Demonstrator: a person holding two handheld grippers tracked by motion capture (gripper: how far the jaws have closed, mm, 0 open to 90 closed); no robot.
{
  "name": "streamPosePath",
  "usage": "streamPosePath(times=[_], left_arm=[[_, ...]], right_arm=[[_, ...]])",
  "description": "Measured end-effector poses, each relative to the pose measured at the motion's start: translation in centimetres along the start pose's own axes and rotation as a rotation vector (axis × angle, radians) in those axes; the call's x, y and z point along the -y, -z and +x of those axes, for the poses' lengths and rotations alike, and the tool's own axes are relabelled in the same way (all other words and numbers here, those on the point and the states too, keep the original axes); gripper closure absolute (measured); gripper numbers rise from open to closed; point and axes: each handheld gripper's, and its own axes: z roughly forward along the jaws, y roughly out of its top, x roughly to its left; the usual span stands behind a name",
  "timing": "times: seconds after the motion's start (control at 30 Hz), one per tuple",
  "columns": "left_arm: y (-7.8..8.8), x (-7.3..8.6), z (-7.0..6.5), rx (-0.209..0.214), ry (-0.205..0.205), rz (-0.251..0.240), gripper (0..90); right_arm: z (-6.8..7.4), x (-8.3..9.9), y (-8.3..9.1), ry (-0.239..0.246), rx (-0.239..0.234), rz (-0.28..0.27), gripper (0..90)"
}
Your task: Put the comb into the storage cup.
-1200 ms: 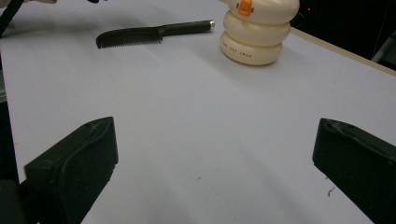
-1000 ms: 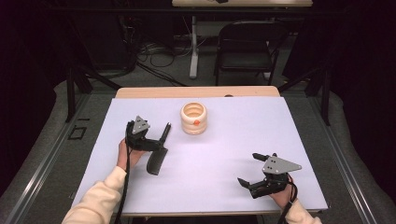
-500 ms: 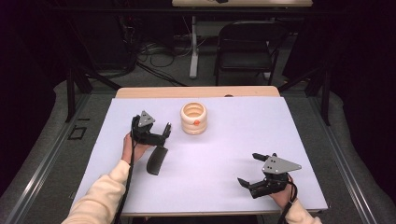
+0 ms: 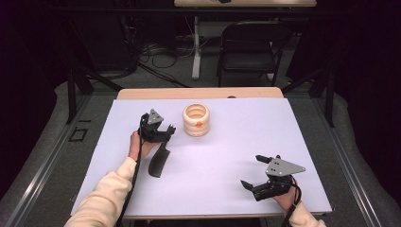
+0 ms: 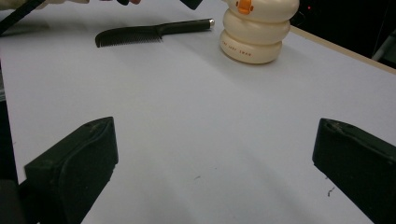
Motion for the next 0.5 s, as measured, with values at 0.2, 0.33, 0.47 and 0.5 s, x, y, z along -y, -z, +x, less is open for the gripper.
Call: streamPosePath(times=[0.2,0.33,0.47,0.5], left_arm=[[-0.9,-0.1,0.2,0.011,-0.01,0.027,55.3],[-1.4,-0.1,0.3,0.02,-0.012,0.043,68.4],[-1.9,-0.1,0.4,0.027,-0.004,0.054,80.3],[-2.0,-0.1,0.4,0.03,-0.008,0.059,83.2]], right_arm=[[0.0,0.0,0.0,0.0,0.0,0.002,0.0],[0.0,0.0,0.0,0.001,0.0,0.001,0.0],[0.0,0.0,0.0,0.002,-0.001,0.003,0.0],[0.0,0.0,0.0,0.002,0.0,0.001,0.0]])
